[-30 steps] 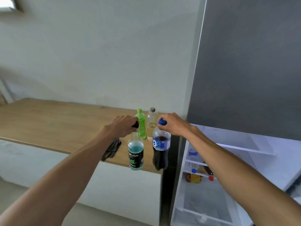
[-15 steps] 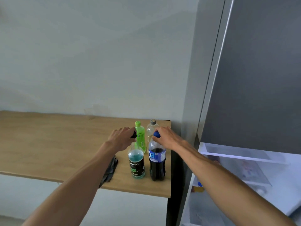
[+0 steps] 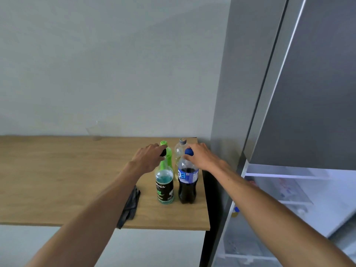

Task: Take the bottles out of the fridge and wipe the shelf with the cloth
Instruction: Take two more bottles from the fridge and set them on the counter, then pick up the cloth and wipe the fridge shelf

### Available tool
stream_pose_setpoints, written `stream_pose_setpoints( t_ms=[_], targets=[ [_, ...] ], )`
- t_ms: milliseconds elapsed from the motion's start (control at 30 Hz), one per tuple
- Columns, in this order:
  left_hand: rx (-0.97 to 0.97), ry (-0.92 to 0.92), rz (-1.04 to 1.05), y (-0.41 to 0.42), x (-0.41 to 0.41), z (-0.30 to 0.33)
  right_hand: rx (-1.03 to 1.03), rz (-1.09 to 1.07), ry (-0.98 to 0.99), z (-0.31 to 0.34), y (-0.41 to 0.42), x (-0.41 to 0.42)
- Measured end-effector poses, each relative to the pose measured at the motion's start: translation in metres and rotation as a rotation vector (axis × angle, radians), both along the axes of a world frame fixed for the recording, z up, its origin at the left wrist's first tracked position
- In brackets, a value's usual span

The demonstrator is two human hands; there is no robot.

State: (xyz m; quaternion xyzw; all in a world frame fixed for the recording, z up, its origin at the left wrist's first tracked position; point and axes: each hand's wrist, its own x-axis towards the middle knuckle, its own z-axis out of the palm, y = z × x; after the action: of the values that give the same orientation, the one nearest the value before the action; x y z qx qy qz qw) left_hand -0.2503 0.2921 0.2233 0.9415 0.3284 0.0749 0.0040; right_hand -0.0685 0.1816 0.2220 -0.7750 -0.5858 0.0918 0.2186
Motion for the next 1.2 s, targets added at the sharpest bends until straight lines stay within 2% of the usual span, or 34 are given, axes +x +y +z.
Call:
stream_pose_setpoints(
  t_ms=[233,500,600,667,733,867,1033,1200],
  targets=[
    [-0.011,-0.034,0.001,0.0,0.001,-0.006,-0.036,-0.066,0.024,-0.003,0.004,-0.003],
    [-0.043,-0.176,0.072,-0.015,-0.011,-0.012,-0.006,-0.095,0.099,0.001,-0.012,-0.007],
    [-0.044,-0.239,0.115,-0.025,-0.021,-0.016,0.139,-0.128,-0.053,0.002,-0.028,-0.014],
    [-0.025,-0.274,0.128,-0.028,-0.031,-0.019,0.295,-0.151,-0.078,0.004,-0.037,-0.025],
    [-0.004,-0.259,0.143,-0.033,-0.044,-0.024,0.401,-0.097,-0.083,0.0,-0.045,-0.039],
    [0.004,-0.256,0.234,-0.041,-0.078,-0.041,0.482,0.096,-0.042,-0.022,-0.048,-0.072],
    [-0.108,-0.242,0.369,-0.054,-0.129,-0.078,0.299,0.283,0.041,-0.061,-0.033,-0.117],
    [-0.146,-0.201,0.454,-0.038,-0.168,-0.107,0.059,0.307,0.046,-0.094,-0.001,-0.151]
  ],
)
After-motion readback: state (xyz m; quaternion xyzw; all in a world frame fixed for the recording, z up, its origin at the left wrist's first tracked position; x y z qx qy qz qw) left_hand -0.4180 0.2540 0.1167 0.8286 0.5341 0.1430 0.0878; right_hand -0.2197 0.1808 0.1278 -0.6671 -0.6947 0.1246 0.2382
